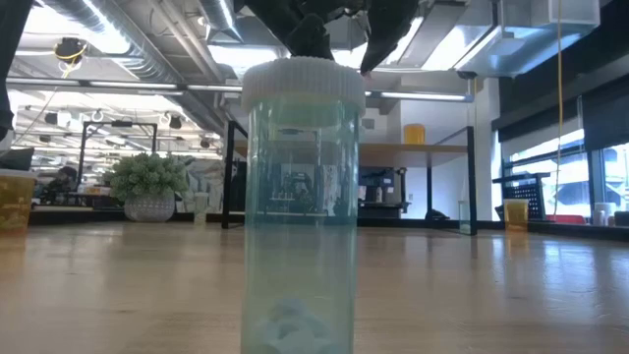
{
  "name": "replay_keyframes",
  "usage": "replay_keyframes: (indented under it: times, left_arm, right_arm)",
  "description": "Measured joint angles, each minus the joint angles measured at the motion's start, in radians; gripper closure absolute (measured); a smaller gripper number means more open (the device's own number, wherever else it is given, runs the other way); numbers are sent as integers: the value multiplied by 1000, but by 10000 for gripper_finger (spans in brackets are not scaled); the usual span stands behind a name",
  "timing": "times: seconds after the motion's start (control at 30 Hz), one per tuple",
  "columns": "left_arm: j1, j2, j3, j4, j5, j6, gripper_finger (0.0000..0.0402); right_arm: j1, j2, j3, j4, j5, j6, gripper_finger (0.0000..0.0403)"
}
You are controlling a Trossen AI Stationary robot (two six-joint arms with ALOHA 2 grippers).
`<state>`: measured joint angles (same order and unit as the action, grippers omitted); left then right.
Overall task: Pick and place medicine bottles onto shelf by color
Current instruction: Put the top pink pill bottle on the shelf aligned with the other pink pill bottle
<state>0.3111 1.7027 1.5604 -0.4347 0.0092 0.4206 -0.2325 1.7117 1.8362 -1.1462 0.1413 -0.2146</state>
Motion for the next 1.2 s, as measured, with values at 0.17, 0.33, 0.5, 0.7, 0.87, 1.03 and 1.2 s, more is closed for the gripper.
replay_keyframes:
  times: [0.17,0.33,0.5,0.7,0.87,1.03,1.2]
  left_arm:
    - [1,0,0,-8,-7,-5,311]
    - [9,0,0,-10,-26,-47,311]
    - [31,0,0,-7,0,-98,311]
    - [53,-16,0,17,42,-125,311]
    - [65,-40,0,45,63,-128,311]
    - [73,-72,0,46,74,-131,311]
    - [88,-119,0,44,74,-145,311]
  right_arm:
    - [0,-37,0,6,1,0,238]
    - [0,-72,0,14,22,0,238]
    - [-1,-89,1,17,23,0,238]
    - [-1,-107,1,23,23,2,238]
    - [-1,-112,1,21,23,3,238]
    - [-1,-112,1,20,23,3,237]
    - [-1,-121,1,21,24,4,237]
